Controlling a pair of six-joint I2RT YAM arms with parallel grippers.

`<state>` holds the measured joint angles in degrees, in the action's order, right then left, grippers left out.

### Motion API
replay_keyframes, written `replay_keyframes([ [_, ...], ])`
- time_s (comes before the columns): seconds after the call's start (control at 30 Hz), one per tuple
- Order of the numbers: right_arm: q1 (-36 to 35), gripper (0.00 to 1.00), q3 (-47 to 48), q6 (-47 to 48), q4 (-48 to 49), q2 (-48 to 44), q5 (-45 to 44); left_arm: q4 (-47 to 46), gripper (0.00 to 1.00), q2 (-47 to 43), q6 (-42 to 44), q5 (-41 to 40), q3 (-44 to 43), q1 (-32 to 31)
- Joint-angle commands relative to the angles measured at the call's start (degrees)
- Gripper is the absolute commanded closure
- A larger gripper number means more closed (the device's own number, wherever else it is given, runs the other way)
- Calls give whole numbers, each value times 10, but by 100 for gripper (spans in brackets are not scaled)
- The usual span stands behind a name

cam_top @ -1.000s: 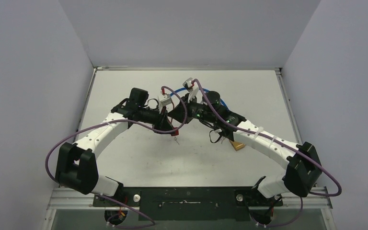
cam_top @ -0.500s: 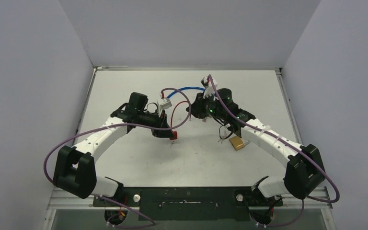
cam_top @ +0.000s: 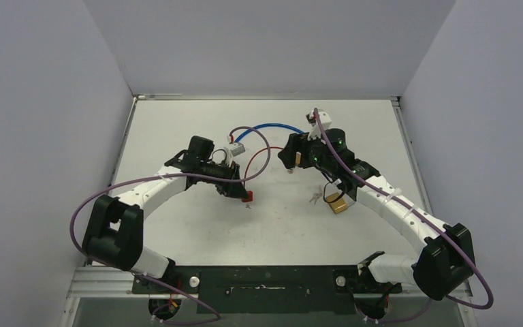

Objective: Unlock with the key

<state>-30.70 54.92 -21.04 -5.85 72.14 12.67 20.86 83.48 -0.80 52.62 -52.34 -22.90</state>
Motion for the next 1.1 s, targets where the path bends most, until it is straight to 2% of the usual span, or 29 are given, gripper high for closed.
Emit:
replay_keyframes([
  [0.0,11,21,24,-30,-44,-30,-112,-26,99,36,-59,-36,-28,2],
  [0.07,21,18,19,-47,-50,-49,-157,-33,99,48,-68,-56,-27,2],
  [0.2,48,16,8,-64,-59,-76,-190,-55,96,77,-94,-86,-20,3],
  [0.37,72,16,15,-114,-133,-58,-224,-116,91,125,-152,-127,-27,4],
  [0.47,85,16,9,-139,-169,-48,-228,-120,77,158,-166,-164,-45,9],
  [0.7,105,16,-4,-197,-259,-15,-272,-85,55,204,-147,-209,-100,16],
  [0.87,118,16,-17,-274,-332,5,-315,-38,48,187,-119,-249,-134,22],
  [0.97,134,18,-28,-310,-350,16,-307,-17,47,161,-112,-274,-149,23],
  [1.07,138,33,-33,-270,-298,36,-231,-20,46,121,-115,-294,-147,25],
])
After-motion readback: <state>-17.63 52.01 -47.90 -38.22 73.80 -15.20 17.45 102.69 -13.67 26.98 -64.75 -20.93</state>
